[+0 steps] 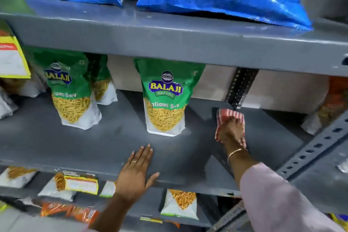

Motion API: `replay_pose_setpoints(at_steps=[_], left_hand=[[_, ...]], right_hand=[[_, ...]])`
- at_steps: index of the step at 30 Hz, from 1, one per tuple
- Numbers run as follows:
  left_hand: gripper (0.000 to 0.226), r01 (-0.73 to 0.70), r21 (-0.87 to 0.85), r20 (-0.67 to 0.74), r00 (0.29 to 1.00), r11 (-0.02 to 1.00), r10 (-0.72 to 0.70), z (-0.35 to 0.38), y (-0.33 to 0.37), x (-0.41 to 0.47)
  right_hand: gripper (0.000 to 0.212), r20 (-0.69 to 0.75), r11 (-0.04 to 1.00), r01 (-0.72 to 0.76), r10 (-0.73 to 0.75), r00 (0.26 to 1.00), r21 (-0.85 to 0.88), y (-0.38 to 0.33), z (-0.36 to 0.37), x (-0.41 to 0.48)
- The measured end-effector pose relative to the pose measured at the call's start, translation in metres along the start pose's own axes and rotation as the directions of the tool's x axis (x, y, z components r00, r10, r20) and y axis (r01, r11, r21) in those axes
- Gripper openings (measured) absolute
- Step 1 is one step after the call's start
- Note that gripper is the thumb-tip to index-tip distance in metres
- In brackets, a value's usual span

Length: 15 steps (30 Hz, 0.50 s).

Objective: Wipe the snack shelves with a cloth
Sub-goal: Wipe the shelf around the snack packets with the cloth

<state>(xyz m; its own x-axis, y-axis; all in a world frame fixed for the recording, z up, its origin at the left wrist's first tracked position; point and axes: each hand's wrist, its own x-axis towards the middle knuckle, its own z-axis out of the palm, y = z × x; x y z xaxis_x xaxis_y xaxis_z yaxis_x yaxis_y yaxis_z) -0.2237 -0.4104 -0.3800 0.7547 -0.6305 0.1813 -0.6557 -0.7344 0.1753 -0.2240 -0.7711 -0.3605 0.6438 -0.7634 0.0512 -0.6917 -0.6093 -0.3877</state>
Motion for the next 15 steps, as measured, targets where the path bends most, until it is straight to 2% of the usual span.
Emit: replay_pose_setpoints(at_steps=[1, 3, 4, 5, 6, 7, 8, 9, 12, 14, 15], left_hand=[[0.075, -0.001, -0.004, -0.017, 1.0, 1.0, 0.0, 0.001, 0.0, -0.001], [0.074, -0.004, -0.004, -0.037, 0.999, 1.0, 0.003, 0.004, 0.0, -0.001], [0.073, -0.008, -0.005, -0.047, 0.999, 1.0, 0.008, 0.005, 0.0, -0.001], [0.072, -0.014, 0.0, -0.053, 0.998, 1.0, 0.014, 0.005, 0.0, 0.001], [0.071, -0.017, 0.007, -0.057, 0.998, 1.0, 0.018, 0.007, -0.001, 0.002], [0.07, -0.015, 0.012, -0.061, 0.998, 1.0, 0.016, 0.007, -0.001, 0.002], [0.07, -0.012, 0.019, -0.063, 0.998, 1.0, 0.013, 0.006, -0.002, 0.003], [0.071, -0.009, 0.025, -0.062, 0.998, 1.0, 0.011, 0.006, -0.003, 0.004], [0.072, 0.002, 0.043, -0.033, 0.999, 0.999, -0.001, 0.003, -0.001, 0.002], [0.072, 0.019, 0.041, -0.008, 1.0, 0.999, -0.019, 0.0, 0.001, 0.001], [0.073, 0.026, 0.039, 0.002, 1.0, 0.999, -0.026, -0.001, 0.002, 0.001]], right_hand=[[0.053, -0.014, 1.0, 0.006, -0.006, 1.0, 0.006, -0.008, -0.008, 0.009], [0.019, 0.017, 0.993, 0.041, -0.044, 0.999, 0.106, -0.02, -0.01, 0.037], [0.017, 0.117, 0.979, 0.048, -0.072, 0.991, 0.199, -0.025, -0.008, 0.05], [0.016, 0.123, 0.972, 0.124, -0.151, 0.981, 0.201, -0.025, 0.002, 0.071], [0.019, 0.186, 0.944, 0.112, -0.177, 0.967, 0.311, -0.035, -0.001, 0.069], [0.036, 0.193, 0.947, 0.197, -0.25, 0.949, 0.255, -0.045, -0.011, 0.059], [0.051, 0.252, 0.93, 0.212, -0.292, 0.923, 0.3, -0.049, -0.007, 0.059], [0.058, 0.295, 0.915, 0.228, -0.33, 0.897, 0.332, -0.054, -0.009, 0.051], [0.048, 0.343, 0.899, 0.291, -0.4, 0.85, 0.327, -0.053, -0.002, 0.032], [0.047, 0.325, 0.885, 0.381, -0.455, 0.829, 0.267, -0.048, -0.004, 0.012], [0.049, 0.323, 0.886, 0.354, -0.443, 0.836, 0.298, -0.044, -0.003, 0.005]])
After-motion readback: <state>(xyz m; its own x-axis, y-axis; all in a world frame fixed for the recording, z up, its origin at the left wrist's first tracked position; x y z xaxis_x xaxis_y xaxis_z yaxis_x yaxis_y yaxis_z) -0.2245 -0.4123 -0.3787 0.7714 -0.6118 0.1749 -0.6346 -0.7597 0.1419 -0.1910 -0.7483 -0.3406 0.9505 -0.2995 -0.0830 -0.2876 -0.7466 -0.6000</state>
